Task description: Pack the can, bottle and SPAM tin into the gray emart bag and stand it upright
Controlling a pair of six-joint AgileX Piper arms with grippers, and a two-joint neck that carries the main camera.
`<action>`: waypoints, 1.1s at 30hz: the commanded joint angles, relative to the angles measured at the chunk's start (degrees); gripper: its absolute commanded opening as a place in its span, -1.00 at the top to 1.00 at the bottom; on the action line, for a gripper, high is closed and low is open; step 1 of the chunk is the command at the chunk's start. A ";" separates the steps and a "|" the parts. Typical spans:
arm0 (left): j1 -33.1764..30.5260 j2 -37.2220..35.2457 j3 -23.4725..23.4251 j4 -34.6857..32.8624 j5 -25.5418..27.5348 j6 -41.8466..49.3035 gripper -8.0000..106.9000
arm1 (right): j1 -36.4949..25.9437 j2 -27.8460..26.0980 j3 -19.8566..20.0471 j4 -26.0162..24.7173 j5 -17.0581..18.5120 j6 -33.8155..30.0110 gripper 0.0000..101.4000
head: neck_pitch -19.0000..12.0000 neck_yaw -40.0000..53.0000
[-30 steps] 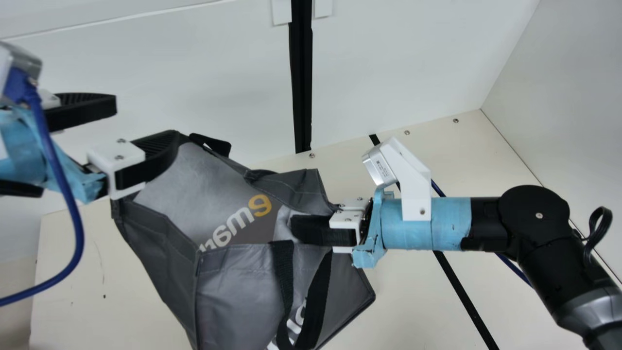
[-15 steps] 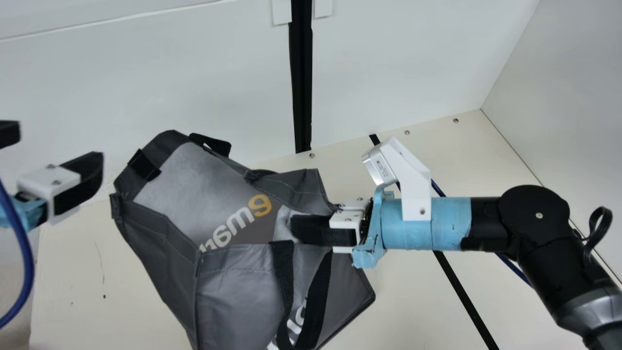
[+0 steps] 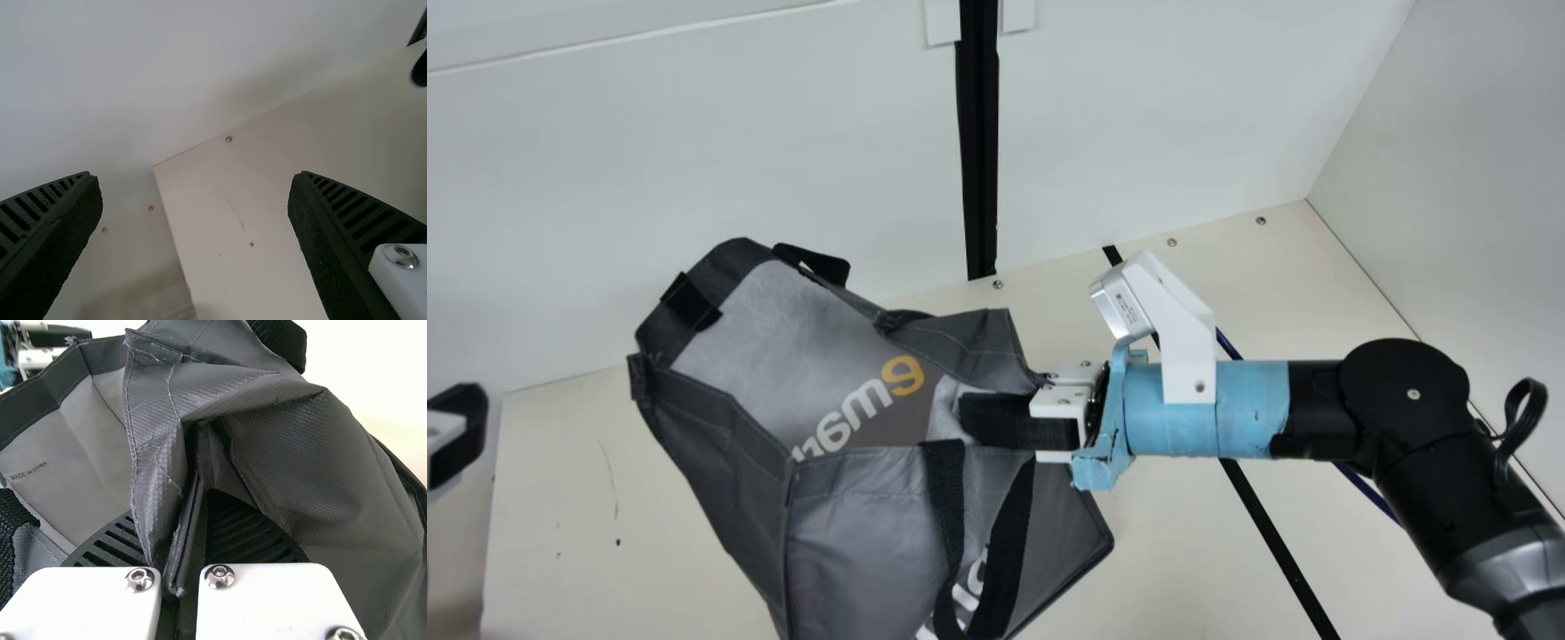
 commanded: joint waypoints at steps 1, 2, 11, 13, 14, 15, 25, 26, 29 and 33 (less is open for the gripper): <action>0.51 -0.98 3.08 1.80 -0.17 -0.39 -0.71 | 0.00 0.00 0.00 0.00 0.00 0.00 1.00 | -1.30 -0.05; 0.82 -1.51 4.21 2.20 -0.28 -0.55 -0.71 | 0.00 0.00 0.00 0.00 0.00 0.00 1.00 | -1.30 -0.05; 4.89 -5.85 14.50 1.80 -1.51 0.40 -0.71 | 0.00 0.00 0.00 0.00 0.00 0.00 1.00 | -1.30 -0.05; 5.94 -6.73 16.49 0.95 -1.77 0.98 -0.71 | 0.00 0.00 0.00 0.00 0.00 0.00 1.00 | -1.30 -0.05; 6.41 -7.16 17.38 0.57 -1.87 1.26 -0.71 | 0.00 0.00 0.00 0.00 0.00 0.00 1.00 | -1.30 -0.05; 6.90 -7.61 18.22 0.18 -1.95 1.58 -0.71 | 0.00 0.00 0.00 0.00 0.00 0.00 1.00 | -1.30 -0.05; 9.69 -13.54 23.00 -3.58 -0.97 3.63 -0.71 | 0.00 0.00 0.00 0.00 0.00 0.00 1.00 | -1.30 -0.05; 9.77 -14.38 23.24 -3.95 -0.69 3.76 -0.71 | 0.00 0.00 0.00 0.00 0.00 0.00 1.00 | -1.30 -0.05; 9.65 -16.90 23.86 -4.66 0.20 3.74 -0.71 | 0.00 0.00 0.00 0.00 0.00 0.00 1.00 | -1.30 -0.05; 9.23 -20.02 24.30 -5.17 1.59 3.34 -0.71 | 0.00 0.00 0.00 0.00 0.00 0.00 1.00 | -1.30 -0.05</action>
